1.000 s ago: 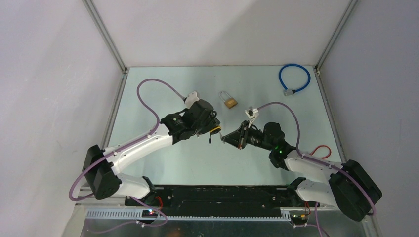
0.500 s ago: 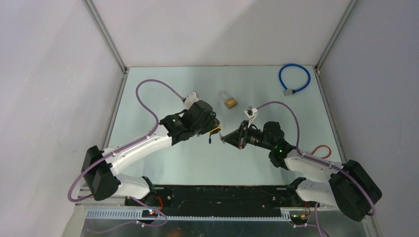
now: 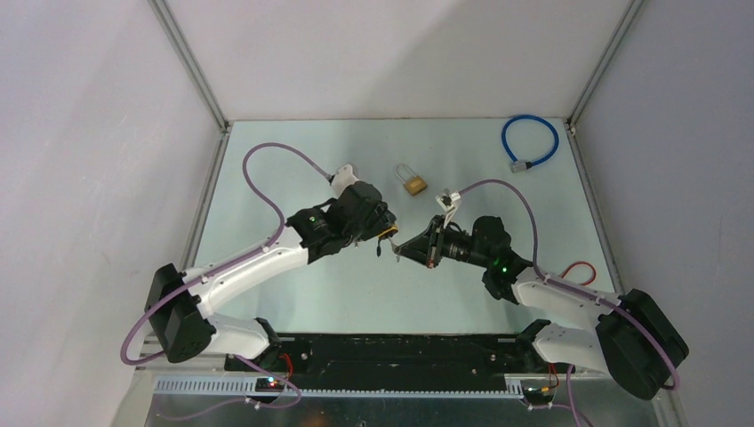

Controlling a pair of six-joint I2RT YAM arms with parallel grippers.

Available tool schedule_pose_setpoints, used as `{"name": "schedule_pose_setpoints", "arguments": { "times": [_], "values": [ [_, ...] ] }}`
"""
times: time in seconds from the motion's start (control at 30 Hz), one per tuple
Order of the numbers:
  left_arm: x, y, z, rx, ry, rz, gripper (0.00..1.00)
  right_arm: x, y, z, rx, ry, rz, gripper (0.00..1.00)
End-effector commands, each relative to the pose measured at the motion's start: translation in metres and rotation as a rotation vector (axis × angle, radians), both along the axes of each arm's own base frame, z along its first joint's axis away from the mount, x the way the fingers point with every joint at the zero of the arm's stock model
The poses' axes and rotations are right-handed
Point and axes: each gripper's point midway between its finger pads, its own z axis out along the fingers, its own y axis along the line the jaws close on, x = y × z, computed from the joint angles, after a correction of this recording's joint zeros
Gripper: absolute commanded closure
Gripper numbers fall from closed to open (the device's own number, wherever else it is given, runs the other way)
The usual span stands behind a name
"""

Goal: Unlock with the key

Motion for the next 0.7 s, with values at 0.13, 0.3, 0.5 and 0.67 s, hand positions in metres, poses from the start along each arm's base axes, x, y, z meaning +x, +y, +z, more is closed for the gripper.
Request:
{"name": "schedule_pose_setpoints", "arguments": {
  "times": [0.13, 0.3, 0.5, 0.67],
  "values": [
    [0.000, -0.008, 0.039, -0.095, -0.125, -0.028, 0.98, 0.010, 0.007, 0.020, 0.034, -0.034, -0.010, 1.00],
    [-0.003, -0.007, 0.039, -0.103, -0.131, -0.029, 0.98, 0.019, 0.002, 0.012, 0.013, 0.001, -0.059, 1.00],
    [-0.003, -0.008, 0.040, -0.108, -0.139, -0.033, 0.98, 0.026, -0.003, 0.011, 0.003, 0.014, -0.114, 1.00],
    [-0.003, -0.006, 0.041, -0.109, -0.145, -0.022, 0.98, 0.029, -0.006, 0.007, -0.012, 0.031, -0.138, 1.00]
  ]
}}
